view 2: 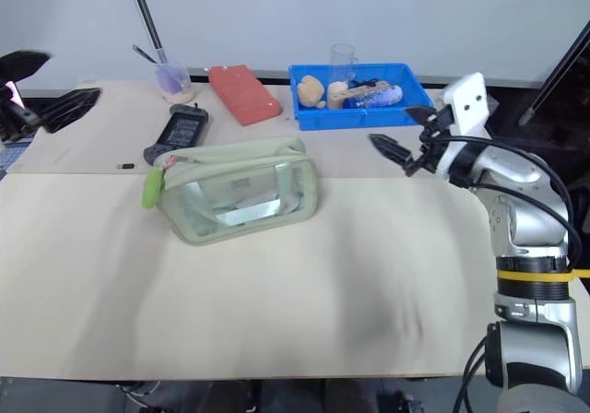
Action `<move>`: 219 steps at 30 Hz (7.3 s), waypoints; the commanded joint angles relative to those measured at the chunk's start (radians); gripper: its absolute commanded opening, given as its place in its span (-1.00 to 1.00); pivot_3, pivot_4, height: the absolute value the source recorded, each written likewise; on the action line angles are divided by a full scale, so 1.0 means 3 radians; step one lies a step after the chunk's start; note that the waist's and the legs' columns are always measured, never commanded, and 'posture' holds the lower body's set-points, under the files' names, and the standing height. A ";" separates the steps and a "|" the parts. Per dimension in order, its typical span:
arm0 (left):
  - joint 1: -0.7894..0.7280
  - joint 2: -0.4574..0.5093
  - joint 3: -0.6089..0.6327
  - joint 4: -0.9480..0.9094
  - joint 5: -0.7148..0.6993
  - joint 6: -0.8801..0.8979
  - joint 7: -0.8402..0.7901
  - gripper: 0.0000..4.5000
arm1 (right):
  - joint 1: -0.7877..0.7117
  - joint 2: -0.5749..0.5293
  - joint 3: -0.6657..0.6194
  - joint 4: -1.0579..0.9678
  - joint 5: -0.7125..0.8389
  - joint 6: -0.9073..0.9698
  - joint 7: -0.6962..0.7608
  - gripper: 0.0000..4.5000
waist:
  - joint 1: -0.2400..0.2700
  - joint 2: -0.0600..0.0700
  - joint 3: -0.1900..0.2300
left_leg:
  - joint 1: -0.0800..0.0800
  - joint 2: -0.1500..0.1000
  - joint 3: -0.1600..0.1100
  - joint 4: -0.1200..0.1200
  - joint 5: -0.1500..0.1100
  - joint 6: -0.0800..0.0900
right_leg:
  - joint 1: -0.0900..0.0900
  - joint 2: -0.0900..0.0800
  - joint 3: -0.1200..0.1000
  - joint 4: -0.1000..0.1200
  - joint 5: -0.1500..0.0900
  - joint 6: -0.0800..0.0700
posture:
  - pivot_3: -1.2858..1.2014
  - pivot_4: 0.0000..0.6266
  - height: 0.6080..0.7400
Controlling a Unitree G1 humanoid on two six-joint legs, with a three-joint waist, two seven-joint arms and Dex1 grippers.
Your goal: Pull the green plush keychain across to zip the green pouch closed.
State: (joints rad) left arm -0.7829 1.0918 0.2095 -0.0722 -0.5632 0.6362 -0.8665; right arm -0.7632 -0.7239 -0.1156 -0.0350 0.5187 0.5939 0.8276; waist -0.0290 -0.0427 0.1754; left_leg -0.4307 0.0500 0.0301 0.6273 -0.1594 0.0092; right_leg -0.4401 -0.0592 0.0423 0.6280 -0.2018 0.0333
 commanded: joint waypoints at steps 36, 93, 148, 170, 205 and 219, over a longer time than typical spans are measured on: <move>-0.0657 -0.0574 -0.1398 0.1088 0.1585 -0.2806 -0.1558 -0.98 | 0.0237 -0.0072 0.0126 -0.1069 0.0284 0.0541 -0.0153 1.00 | 0.0057 0.0000 0.0000 | -0.0011 0.0000 0.0000 0.0021 0.0000 0.0002 | -0.0003 0.0001 0.0001 0.0005 -0.0007 0.0008 | 0.03 -0.52 1.00; 0.0338 -0.0251 -0.0299 -0.0526 -0.0026 -0.0237 -0.1362 1.00 | -0.0147 0.0279 0.1036 -0.0307 -0.0544 -0.0084 0.0610 -0.99 | 0.0051 0.0000 0.0000 | -0.0027 0.0003 -0.0005 0.0049 -0.0003 0.0008 | -0.0007 0.0004 -0.0001 0.0016 -0.0006 0.0020 | 0.03 -0.52 1.00; 0.0287 -0.0805 -0.0460 0.0296 0.0418 -0.0720 -0.0833 -0.97 | -0.0188 0.0471 0.1043 -0.0199 -0.0842 -0.0365 0.0629 -1.00 | 0.0044 0.0000 0.0000 | -0.0023 0.0005 0.0000 0.0046 -0.0002 0.0004 | -0.0006 0.0003 -0.0003 0.0015 0.0008 -0.0001 | 0.03 -0.52 1.00; 0.0678 -0.0532 -0.0132 0.0715 0.0516 -0.0908 -0.0853 0.98 | -0.0188 0.0438 0.1039 -0.0192 -0.0844 -0.0357 0.0708 -1.00 | 0.0048 0.0000 0.0000 | -0.0023 0.0006 -0.0001 0.0046 -0.0002 0.0004 | -0.0006 0.0002 -0.0004 0.0014 0.0006 -0.0004 | 0.03 -0.52 1.00; 0.0728 -0.0634 -0.0206 0.0638 0.0587 -0.0917 -0.0871 -1.00 | -0.1214 0.1545 0.1574 0.0587 -0.1431 -0.1030 0.0285 0.98 | 0.0060 0.0000 0.0000 | -0.0030 0.0005 0.0000 0.0046 -0.0002 0.0004 | -0.0023 0.0002 -0.0004 0.0036 0.0005 -0.0004 | 0.03 -0.52 1.00; 0.0863 -0.0625 -0.0125 0.0406 0.0506 -0.0788 -0.0813 -1.00 | -0.1258 0.1761 0.1593 0.0997 -0.1601 -0.1321 0.0344 -0.47 | 0.0046 0.0000 0.0000 | -0.0033 0.0006 0.0000 0.0047 -0.0001 0.0002 | -0.0036 0.0002 -0.0004 0.0051 0.0002 -0.0009 | 0.03 -0.52 1.00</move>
State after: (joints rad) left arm -0.5183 0.8990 0.1500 0.0813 -0.3945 0.3961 -1.1121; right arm -1.1202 -0.2011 0.3855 0.2778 0.0390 0.2277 0.9328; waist -0.0151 -0.0426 0.1754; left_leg -0.4405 0.0517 0.0299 0.6415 -0.1597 0.0098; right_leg -0.4509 -0.0586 0.0411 0.6433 -0.2011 0.0305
